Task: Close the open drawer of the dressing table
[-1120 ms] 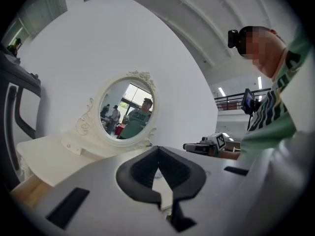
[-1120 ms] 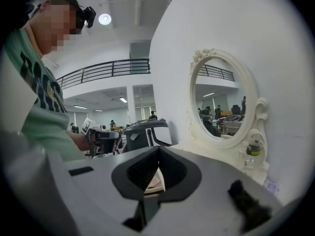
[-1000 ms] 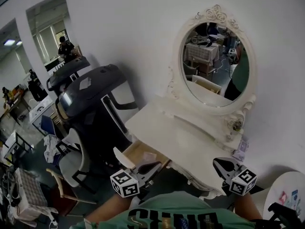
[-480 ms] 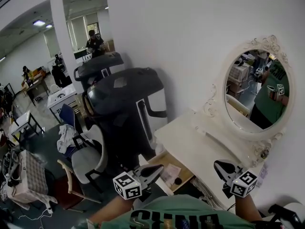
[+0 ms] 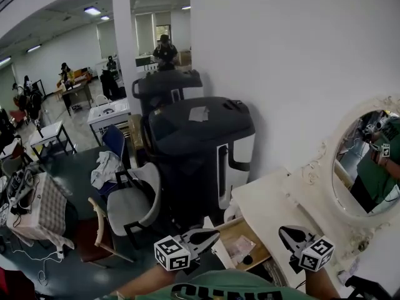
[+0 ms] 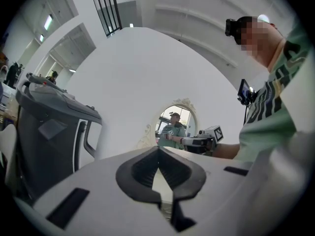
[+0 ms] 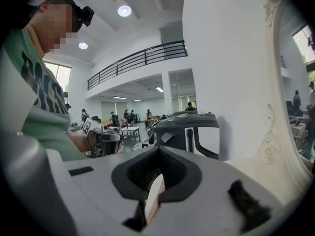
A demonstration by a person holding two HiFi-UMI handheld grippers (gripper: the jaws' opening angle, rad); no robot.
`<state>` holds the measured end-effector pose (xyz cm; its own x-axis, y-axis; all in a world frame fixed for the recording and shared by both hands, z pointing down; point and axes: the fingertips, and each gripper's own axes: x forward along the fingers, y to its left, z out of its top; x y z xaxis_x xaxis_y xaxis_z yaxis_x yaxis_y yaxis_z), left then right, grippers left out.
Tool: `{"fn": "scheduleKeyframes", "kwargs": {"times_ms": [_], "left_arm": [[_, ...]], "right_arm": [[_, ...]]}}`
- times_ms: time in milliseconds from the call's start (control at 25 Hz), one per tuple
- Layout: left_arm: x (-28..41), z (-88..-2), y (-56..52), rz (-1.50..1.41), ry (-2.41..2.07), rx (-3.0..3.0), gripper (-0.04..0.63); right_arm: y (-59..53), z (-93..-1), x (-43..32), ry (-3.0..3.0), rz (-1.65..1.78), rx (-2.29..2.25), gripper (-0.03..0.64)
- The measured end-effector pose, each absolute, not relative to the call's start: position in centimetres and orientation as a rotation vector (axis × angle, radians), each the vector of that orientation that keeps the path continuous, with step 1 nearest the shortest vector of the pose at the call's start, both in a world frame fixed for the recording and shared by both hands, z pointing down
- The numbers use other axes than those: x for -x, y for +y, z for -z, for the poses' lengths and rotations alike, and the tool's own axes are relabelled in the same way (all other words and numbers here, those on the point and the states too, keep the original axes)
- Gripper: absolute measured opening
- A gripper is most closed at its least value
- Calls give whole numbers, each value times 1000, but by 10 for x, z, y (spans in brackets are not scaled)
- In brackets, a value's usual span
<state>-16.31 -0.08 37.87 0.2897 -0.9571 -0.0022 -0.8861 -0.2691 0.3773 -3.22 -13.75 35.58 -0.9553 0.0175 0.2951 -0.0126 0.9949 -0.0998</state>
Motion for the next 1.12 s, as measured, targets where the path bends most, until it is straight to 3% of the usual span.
{"fn": "scheduleKeyframes", "kwargs": {"times_ms": [320, 600, 1120], "left_arm": [[180, -399, 14, 315, -1965, -1956, 9], [140, -411, 8, 314, -2127, -1688, 9], [166, -467, 36, 268, -2206, -1524, 9]], "right_arm": [[-160, -382, 79, -2806, -108, 371, 11], [-195, -404, 93, -2778, -164, 649, 12], [-163, -420, 114, -2738, -171, 764, 11]]}}
